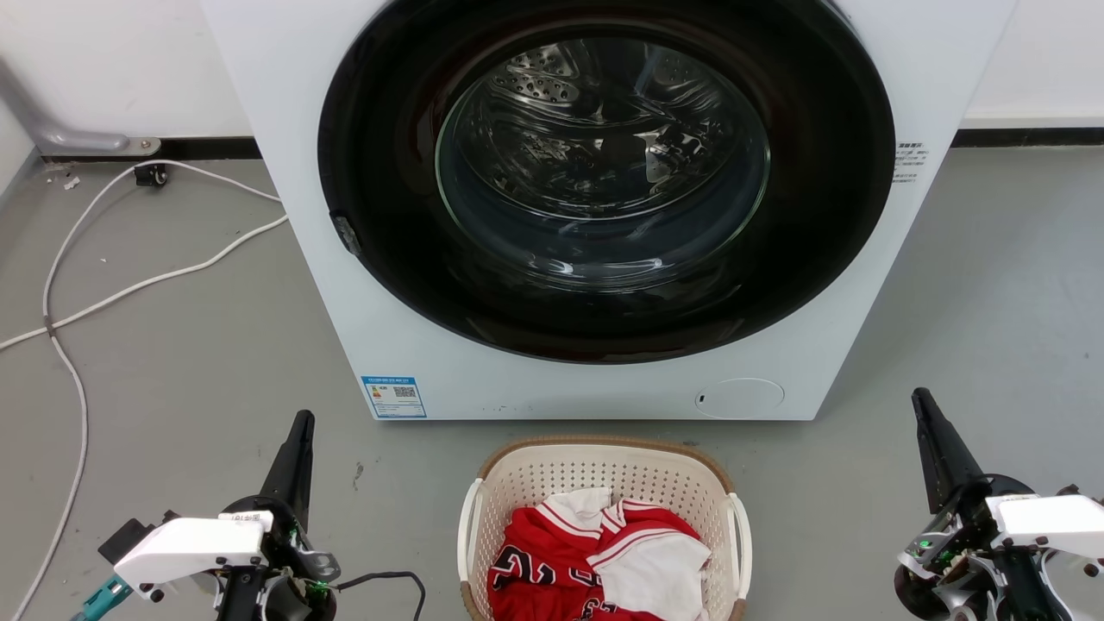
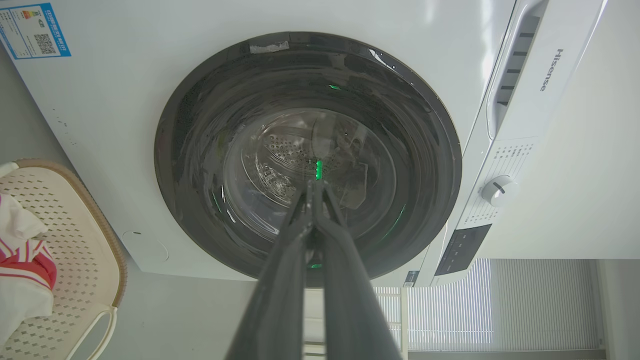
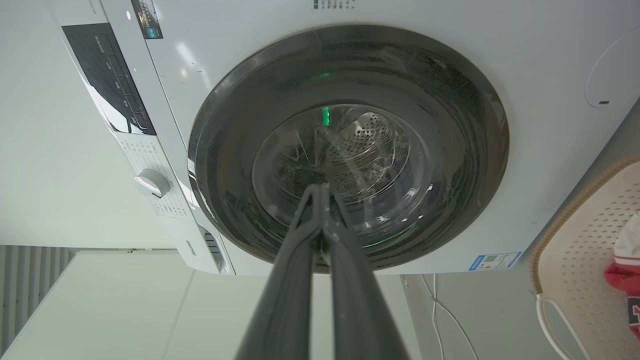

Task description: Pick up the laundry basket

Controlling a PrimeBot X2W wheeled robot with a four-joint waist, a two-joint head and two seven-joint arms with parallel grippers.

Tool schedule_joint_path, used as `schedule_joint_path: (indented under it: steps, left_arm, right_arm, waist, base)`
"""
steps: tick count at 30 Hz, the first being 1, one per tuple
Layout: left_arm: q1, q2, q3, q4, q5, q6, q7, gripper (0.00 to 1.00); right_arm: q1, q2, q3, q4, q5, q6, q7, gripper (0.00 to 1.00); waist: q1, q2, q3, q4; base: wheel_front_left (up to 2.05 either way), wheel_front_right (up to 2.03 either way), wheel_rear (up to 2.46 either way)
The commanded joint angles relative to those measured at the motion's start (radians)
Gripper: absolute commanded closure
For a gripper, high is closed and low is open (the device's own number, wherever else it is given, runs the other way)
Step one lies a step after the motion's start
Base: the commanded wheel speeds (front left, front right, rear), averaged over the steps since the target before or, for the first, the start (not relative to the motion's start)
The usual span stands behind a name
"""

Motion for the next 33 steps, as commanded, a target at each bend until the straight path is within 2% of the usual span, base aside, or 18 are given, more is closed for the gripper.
schedule_joint_path:
  steps: [1,24,25,33]
  left_arm:
    - [-0.011,-0.001,0.004,0.001,-0.001,-0.002,0.003,1.0]
    - [-0.011,-0.002,0.006,0.001,0.001,-0.002,0.004,1.0]
    - [0.001,-0.001,0.0,0.003,0.0,0.0,-0.001,0.0]
    - [0.029,-0.005,-0.004,0.011,0.024,0.0,-0.028,0.0]
  right_arm:
    - [-0.01,0.004,-0.002,0.001,-0.004,0.0,0.005,1.0]
    - [-0.011,0.005,-0.004,0.001,-0.005,0.0,0.006,1.0]
    - [0.002,0.002,-0.002,0.003,-0.002,0.0,0.002,0.0]
    - [0.028,0.004,0.01,0.02,-0.027,0.0,-0.024,0.0]
  waist:
    - [0.0,0.0,0.0,0.0]
    - [0.0,0.0,0.0,0.0]
    - [0.0,0.0,0.0,0.0]
    - [0.0,0.0,0.001,0.0]
  base:
    - [0.0,0.0,0.0]
    - [0.0,0.0,0.0]
    - [0.0,0.0,0.0]
    - [0.0,0.0,0.0]
